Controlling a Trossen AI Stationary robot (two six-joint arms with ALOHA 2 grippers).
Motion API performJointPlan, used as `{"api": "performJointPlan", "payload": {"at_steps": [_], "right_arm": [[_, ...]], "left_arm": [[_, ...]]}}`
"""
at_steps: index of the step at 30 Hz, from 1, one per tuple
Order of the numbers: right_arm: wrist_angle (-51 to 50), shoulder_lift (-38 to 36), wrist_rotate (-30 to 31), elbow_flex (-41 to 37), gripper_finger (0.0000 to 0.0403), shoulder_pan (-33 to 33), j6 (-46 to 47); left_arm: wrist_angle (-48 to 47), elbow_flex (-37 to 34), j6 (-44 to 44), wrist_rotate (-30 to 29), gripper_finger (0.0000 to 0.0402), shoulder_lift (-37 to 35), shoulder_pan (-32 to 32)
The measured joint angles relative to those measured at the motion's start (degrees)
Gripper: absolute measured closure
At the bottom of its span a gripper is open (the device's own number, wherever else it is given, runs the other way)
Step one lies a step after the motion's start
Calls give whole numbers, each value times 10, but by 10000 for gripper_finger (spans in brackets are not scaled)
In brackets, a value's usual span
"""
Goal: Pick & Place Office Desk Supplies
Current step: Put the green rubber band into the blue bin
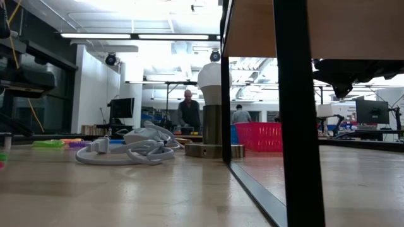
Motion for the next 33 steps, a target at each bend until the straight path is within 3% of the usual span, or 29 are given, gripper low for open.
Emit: {"api": "performJointPlan", "payload": {"at_steps": [11,33], "right_arm": [[0,0,0,0,272,0,0],[0,0,0,0,272,0,0]], "left_arm": [[-3,0,0,-6,397,0,0],[-23,0,-22,-5,400,-30,-3]]}}
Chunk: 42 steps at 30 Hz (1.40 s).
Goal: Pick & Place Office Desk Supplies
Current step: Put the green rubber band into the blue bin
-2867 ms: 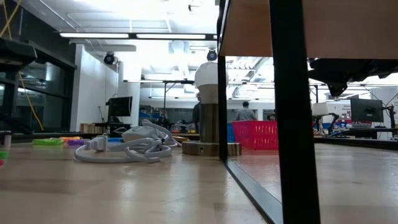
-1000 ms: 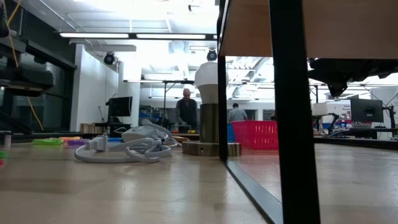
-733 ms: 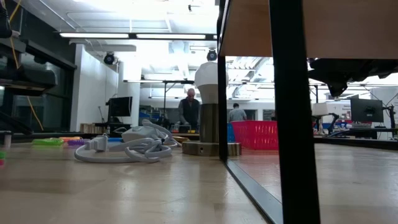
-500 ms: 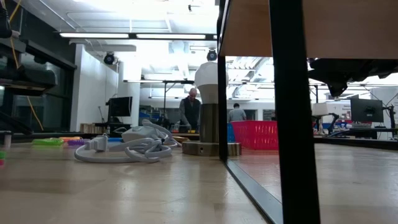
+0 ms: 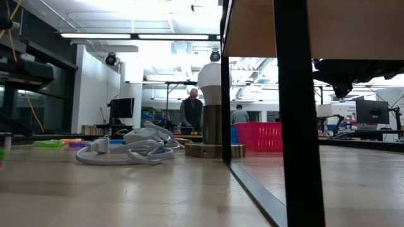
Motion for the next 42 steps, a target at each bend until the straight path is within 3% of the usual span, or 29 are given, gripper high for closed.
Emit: {"api": "performJointPlan", "payload": {"at_steps": [42], "right_arm": [[0,0,0,0,272,0,0]], "left_arm": [[44,0,-118,16,401,-4,6]]}}
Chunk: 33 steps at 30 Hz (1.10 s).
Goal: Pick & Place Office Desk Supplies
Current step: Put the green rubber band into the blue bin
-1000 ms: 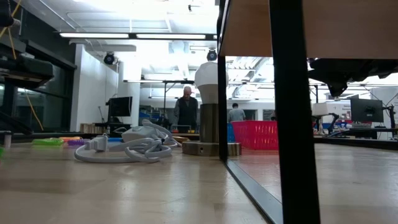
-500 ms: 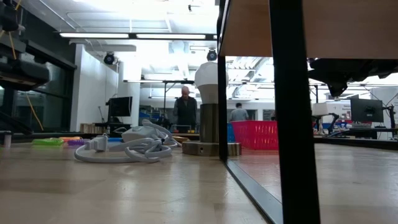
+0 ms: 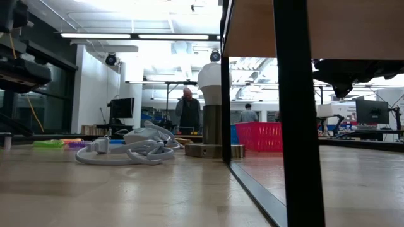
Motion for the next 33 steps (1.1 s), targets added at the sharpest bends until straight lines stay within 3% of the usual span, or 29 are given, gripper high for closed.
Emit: {"api": "performJointPlan", "payload": {"at_steps": [17,33], "right_arm": [[0,0,0,0,272,0,0],[0,0,0,0,272,0,0]], "left_arm": [[-10,0,-61,1,401,1,7],[-37,0,-84,-74,401,-13,-1]]}}
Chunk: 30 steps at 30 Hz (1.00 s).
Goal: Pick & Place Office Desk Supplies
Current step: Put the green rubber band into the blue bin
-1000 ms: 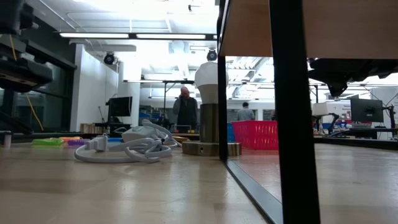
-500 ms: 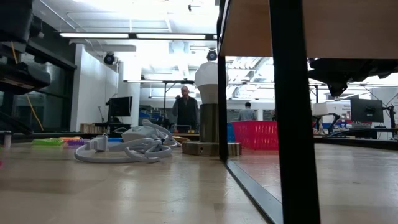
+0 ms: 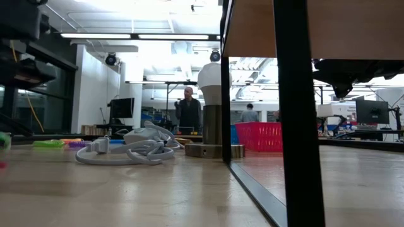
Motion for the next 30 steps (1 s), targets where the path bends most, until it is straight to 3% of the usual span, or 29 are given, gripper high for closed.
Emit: {"api": "performJointPlan", "payload": {"at_steps": [23,30], "right_arm": [[0,0,0,0,272,0,0],[0,0,0,0,272,0,0]], "left_arm": [[-12,0,-45,-274,401,-18,-123],[-47,0,-67,-279,401,-20,-131]]}}
